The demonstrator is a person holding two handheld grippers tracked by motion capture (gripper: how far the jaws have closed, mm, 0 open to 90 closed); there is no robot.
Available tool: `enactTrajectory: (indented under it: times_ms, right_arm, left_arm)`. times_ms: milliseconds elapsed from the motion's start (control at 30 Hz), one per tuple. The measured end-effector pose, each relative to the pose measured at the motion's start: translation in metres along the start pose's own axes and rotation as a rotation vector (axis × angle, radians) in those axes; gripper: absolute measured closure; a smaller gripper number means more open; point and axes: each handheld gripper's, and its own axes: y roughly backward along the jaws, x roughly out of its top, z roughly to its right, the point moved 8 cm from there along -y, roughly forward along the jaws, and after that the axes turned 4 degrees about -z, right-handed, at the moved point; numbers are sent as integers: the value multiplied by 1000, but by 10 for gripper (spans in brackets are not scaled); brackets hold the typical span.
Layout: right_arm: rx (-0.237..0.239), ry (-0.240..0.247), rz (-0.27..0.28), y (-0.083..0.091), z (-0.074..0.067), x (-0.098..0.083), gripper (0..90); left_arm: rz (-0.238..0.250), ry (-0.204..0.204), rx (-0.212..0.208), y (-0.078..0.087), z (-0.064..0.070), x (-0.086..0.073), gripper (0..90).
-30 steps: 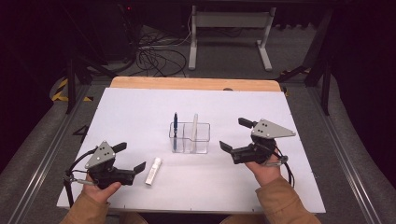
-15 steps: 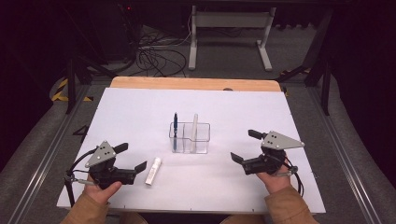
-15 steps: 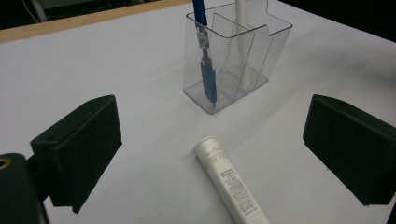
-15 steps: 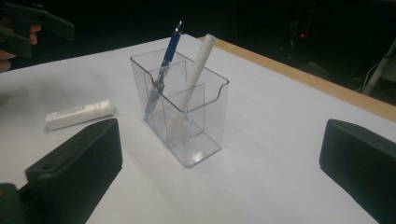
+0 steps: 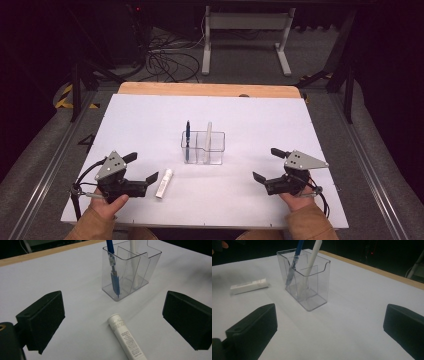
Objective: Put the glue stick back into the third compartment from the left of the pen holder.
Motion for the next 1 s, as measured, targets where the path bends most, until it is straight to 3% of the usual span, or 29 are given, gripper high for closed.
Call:
enactTrajectory:
  times_ms: [200,433,633,800,1000]
  right_arm:
    - [20,-11,-9,-4,-2,-6,0]
    - [34,4,-14,-6,-6,-8,0]
    - [31,22,-12,-6,-7,-7,1]
    - [27,12,-19,-6,-6,-9,1]
    - [34,11,-31,-9,-8,-10,0]
  left_arm:
    - [-7,16,-15,0,0,0,48]
    - [-21,56,-40,0,3,2,40]
    - [-44,61,-46,0,4,2,41]
    - [-73,76,35,0,3,1,111]
    - [-121,77,38,-2,4,2,145]
